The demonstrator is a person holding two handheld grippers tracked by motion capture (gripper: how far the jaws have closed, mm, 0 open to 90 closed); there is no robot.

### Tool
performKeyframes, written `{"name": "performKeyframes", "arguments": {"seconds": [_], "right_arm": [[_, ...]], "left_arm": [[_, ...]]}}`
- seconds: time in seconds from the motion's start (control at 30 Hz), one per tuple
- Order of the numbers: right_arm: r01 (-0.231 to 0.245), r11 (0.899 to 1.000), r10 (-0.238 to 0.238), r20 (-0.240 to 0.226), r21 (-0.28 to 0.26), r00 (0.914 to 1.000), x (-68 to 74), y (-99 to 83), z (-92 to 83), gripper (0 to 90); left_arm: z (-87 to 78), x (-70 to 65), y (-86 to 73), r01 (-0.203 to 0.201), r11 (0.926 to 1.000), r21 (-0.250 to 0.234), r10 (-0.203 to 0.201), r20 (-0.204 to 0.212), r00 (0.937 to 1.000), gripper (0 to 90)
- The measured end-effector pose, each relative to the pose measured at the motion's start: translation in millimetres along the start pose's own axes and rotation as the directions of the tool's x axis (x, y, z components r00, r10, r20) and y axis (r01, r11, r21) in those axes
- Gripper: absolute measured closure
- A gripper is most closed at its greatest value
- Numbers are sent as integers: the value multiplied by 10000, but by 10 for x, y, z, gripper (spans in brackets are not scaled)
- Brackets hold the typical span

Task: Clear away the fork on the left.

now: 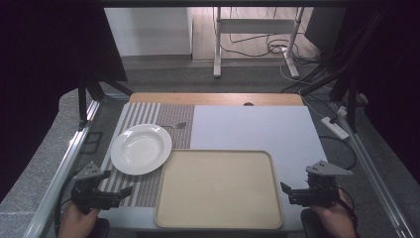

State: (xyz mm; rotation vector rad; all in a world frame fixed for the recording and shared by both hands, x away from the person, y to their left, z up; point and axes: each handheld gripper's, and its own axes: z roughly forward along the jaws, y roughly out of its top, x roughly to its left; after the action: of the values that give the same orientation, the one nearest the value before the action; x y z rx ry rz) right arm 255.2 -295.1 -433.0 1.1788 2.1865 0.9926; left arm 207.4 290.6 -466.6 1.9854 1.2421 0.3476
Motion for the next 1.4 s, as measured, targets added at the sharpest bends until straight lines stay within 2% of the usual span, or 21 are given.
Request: {"name": "performKeyframes", "arguments": {"seconds": [0.3,0.5,0.77,0.87,1.07,1.4], "right_arm": [[-31,10000,31,-17,62,10000,-3,2,6,0],[8,9999,-7,-23,109,10000,0,3,12,0],[53,9998,-52,-28,212,10000,7,7,23,0],[47,9997,-46,-26,235,10000,7,8,25,0],[74,9997,-74,-31,244,10000,9,8,28,0],[155,9994,-155,1,324,9999,15,10,33,0]], "left_arm": [[30,12,55,-341,9993,-175,342,55,9994,0],[85,49,77,-349,9994,-6,349,207,9992,0],[168,104,137,-135,9999,99,133,157,9998,0],[214,120,183,91,9997,210,-98,318,9994,0],[308,146,283,103,9996,273,-109,231,9997,0],[494,225,467,172,9991,400,-191,488,9986,0]]}}
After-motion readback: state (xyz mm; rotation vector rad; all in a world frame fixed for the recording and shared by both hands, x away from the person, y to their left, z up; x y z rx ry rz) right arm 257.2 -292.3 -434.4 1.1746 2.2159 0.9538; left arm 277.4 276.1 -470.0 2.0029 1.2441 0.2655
